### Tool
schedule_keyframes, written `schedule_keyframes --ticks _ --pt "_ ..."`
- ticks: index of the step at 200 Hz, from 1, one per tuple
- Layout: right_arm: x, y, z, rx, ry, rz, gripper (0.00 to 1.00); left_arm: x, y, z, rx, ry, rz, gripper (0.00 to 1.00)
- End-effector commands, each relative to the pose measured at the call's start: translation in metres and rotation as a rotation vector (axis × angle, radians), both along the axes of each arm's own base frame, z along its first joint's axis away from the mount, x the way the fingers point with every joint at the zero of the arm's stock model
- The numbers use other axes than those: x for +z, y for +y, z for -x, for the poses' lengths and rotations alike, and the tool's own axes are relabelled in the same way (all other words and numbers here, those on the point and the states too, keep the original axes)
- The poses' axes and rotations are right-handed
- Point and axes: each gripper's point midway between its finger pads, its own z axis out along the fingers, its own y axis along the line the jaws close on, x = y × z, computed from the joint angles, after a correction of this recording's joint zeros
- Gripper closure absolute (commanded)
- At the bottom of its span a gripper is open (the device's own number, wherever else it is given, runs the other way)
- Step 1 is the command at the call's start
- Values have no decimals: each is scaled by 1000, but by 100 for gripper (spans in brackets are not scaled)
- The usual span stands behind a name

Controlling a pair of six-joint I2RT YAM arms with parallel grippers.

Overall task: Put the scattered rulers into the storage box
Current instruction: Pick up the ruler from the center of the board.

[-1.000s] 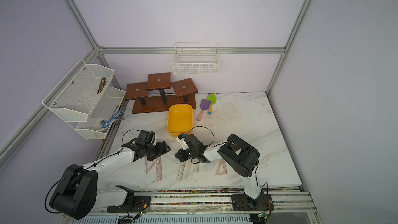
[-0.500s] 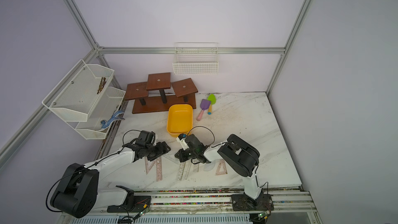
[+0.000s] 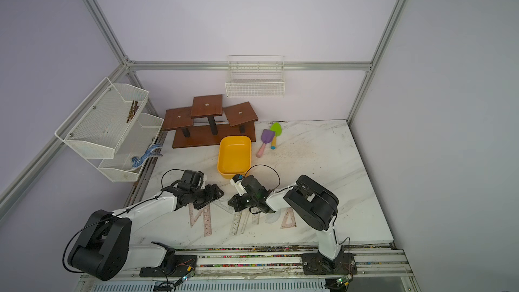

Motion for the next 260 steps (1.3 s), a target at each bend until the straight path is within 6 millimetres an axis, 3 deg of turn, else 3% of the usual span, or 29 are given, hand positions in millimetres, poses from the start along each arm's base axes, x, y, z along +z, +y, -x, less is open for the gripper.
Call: schedule_keyframes --ticks 1,70,91,148,174,182,200,225,260 --pt "-27 -17 7 -14 36 83 100 -8 -1 5 -3 23 -3 19" --pt "-29 -16 7 -12 39 82 100 -9 -13 5 -27 10 32 24" --pt "-28 -16 7 -13 37 82 100 -9 -16 6 -36 8 45 34" --pt "-27 -16 7 -10 37 80 100 -7 -20 6 -44 -2 69 76" --pt "-13 -12 4 -5 21 60 100 -2 -22 3 -59 -17 74 94" --pt "-3 -10 1 0 7 49 100 4 -24 1 -70 -30 78 100" --pt "32 -10 -9 7 -46 25 100 20 -28 -6 -108 -66 84 100" --pt "81 -27 -24 7 -105 -12 100 61 -45 -16 -219 -153 151 100" --pt "106 -47 -12 114 -30 -123 79 120 -81 -13 -393 -268 376 100"
